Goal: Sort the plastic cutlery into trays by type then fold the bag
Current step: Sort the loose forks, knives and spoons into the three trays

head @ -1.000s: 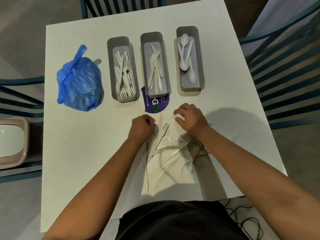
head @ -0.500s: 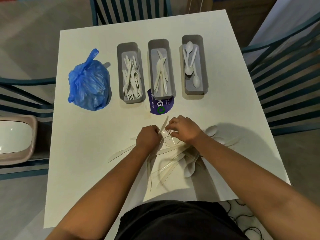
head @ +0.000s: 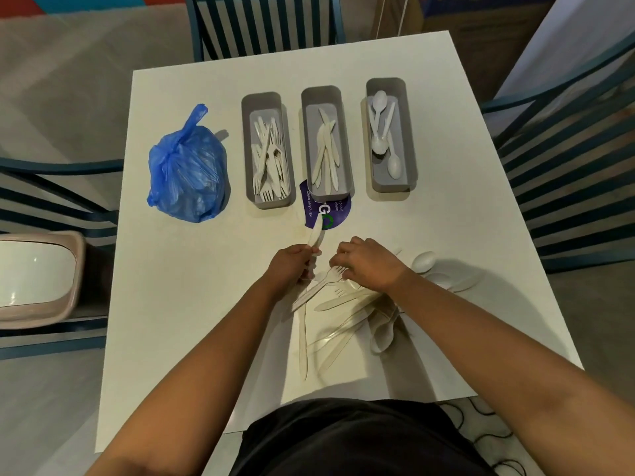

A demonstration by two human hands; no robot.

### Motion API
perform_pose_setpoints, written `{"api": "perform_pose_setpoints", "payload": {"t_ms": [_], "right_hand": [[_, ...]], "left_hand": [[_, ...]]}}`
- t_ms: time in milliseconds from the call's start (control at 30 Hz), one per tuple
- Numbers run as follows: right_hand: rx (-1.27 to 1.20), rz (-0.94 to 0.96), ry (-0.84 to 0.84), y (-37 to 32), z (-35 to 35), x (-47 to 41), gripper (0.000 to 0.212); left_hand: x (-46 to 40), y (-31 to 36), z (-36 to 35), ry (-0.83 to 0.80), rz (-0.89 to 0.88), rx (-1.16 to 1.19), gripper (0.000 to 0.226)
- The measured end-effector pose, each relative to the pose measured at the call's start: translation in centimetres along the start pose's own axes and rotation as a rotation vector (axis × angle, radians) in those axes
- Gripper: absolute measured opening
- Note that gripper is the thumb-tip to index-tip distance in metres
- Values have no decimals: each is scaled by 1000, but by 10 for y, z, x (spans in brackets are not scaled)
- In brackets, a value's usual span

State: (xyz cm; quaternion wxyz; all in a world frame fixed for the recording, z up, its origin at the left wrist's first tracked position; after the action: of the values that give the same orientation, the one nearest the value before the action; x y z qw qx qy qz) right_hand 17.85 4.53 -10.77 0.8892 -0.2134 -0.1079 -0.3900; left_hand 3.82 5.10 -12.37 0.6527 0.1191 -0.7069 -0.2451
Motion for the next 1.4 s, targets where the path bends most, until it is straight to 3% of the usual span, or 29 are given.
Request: {"api": "perform_pose_setpoints", "payload": {"t_ms": [200, 367, 567, 700, 800, 1067, 1200, 1400], "right_hand": [[-398, -182, 18, 8, 2, 5, 29], [-562, -283, 129, 22, 11, 16, 24], [-849, -397, 409, 28, 30, 25, 18], [-984, -427, 560, 27, 43, 24, 23], [-1017, -468, 650, 32, 50, 18, 25], [-928, -415, 675, 29, 84, -25, 32], [-906, -383, 692, 30, 106, -55, 45], [-835, -423, 706, 41, 126, -100, 40]], "left_hand": [[-1, -6, 5, -35, 99, 110, 23], [6, 0, 10, -46, 111, 217, 18], [21, 40, 33, 284, -225, -37, 28], [39, 62, 51, 601, -498, -98, 30], [46, 70, 57, 650, -580, -65, 27], [27, 75, 58, 396, -356, 4, 28], [26, 91, 60, 312, -342, 15, 32], [17, 105, 69, 281, -332, 49, 30]]}}
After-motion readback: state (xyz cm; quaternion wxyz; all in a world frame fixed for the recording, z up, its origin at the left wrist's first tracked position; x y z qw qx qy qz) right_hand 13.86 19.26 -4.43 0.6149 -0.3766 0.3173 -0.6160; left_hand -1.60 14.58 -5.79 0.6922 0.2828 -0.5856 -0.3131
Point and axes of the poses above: each hand's wrist, its own x-axis away from the middle knuckle, its own z-axis out of the back of the hand, y = z × x, the point moved 5 cm from there along -x, towards the middle knuckle, and after that the axes turned 11 degrees about z, right-handed, at the moved point
